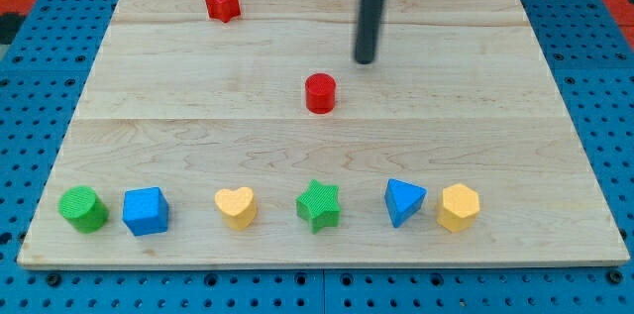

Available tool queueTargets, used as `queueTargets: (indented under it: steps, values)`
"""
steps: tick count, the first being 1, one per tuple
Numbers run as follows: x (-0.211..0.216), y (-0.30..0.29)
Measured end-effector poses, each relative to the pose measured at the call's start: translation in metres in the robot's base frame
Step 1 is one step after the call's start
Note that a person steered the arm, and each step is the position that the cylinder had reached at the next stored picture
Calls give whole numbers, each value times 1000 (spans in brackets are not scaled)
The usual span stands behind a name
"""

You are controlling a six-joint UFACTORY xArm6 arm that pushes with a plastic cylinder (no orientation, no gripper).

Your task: Move red circle towards the top of yellow hexagon

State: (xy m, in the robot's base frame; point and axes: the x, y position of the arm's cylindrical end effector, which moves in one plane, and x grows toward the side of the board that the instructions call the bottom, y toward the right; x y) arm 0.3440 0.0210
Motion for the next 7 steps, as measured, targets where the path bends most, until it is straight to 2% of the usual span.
queueTargets:
  steps: [1, 2, 3, 4, 6, 7]
  values:
    - [49, -12]
    - [65, -7]
    - [65, -64]
    - [82, -69]
    - [100, 12]
    - [102, -32]
